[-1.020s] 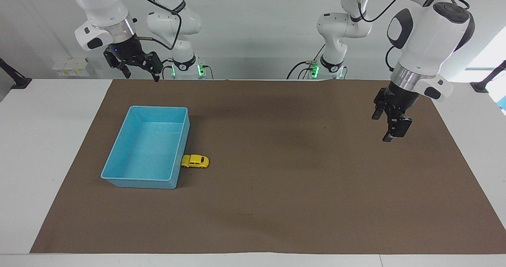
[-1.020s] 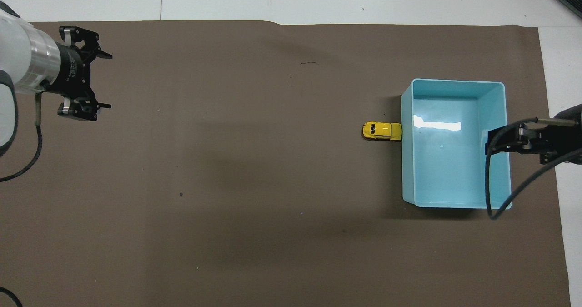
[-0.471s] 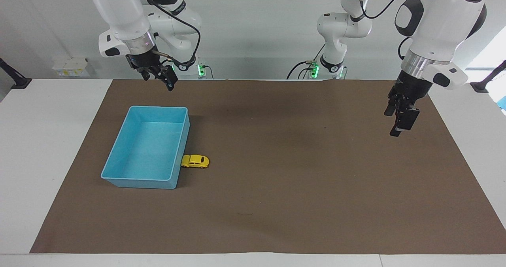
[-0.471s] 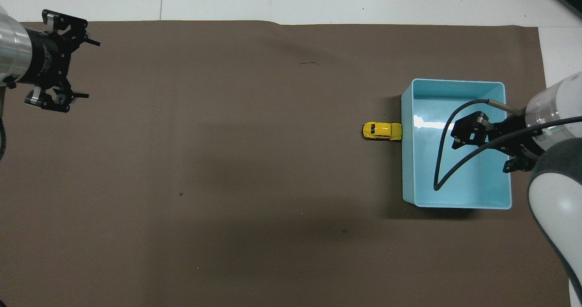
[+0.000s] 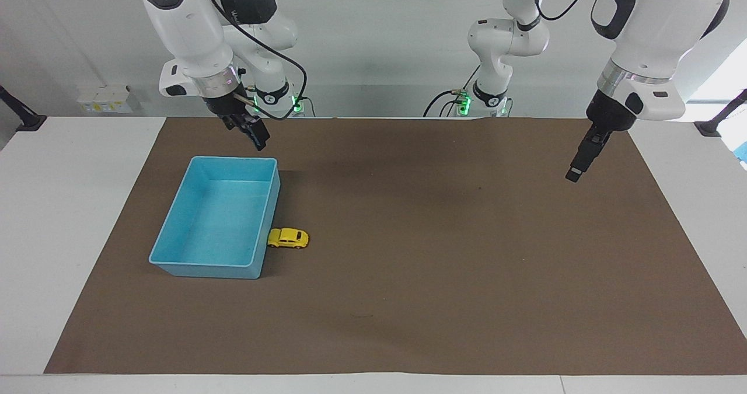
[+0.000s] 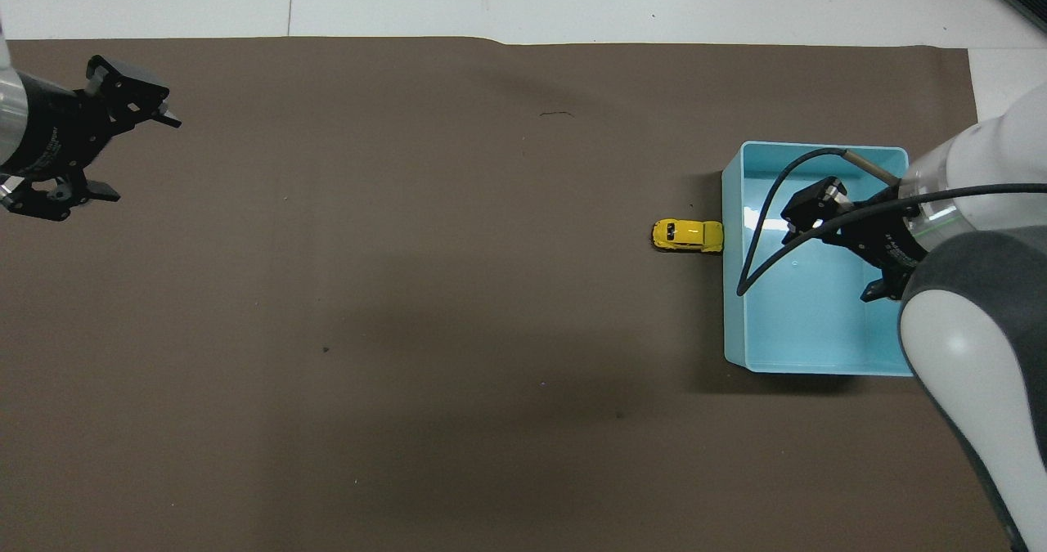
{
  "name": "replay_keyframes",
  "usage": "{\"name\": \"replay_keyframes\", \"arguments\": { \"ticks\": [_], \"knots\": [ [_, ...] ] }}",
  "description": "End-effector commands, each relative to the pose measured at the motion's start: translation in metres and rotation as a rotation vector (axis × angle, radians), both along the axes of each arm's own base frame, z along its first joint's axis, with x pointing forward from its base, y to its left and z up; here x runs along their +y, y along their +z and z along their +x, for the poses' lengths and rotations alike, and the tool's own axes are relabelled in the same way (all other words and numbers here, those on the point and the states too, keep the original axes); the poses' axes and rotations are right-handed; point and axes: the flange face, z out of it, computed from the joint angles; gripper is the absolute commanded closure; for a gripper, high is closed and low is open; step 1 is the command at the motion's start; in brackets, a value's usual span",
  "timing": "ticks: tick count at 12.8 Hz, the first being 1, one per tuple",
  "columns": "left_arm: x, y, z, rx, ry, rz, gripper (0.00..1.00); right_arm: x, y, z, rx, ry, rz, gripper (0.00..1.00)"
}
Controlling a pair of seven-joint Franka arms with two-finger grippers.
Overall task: Wind up and store yellow beetle car
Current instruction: 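Reach the right gripper toward the car while the left gripper withdraws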
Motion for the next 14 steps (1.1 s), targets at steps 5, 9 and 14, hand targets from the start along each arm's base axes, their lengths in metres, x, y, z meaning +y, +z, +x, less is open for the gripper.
{"name": "replay_keyframes", "arguments": {
  "ticks": [5, 9, 14],
  "knots": [
    [0.026, 0.002, -0.018, 0.068, -0.596, 0.092, 0.00, 0.008, -0.014, 0.004, -0.021, -0.417, 0.010, 0.00],
    [0.035, -0.002, -0.029, 0.111, -0.758, 0.094, 0.00, 0.038, -0.043, 0.016, -0.001, -0.650, -0.010, 0.00],
    [0.032, -0.005, -0.034, 0.116, -0.764, 0.091, 0.00, 0.068, -0.106, 0.018, -0.044, -0.835, -0.014, 0.00]
  ]
}}
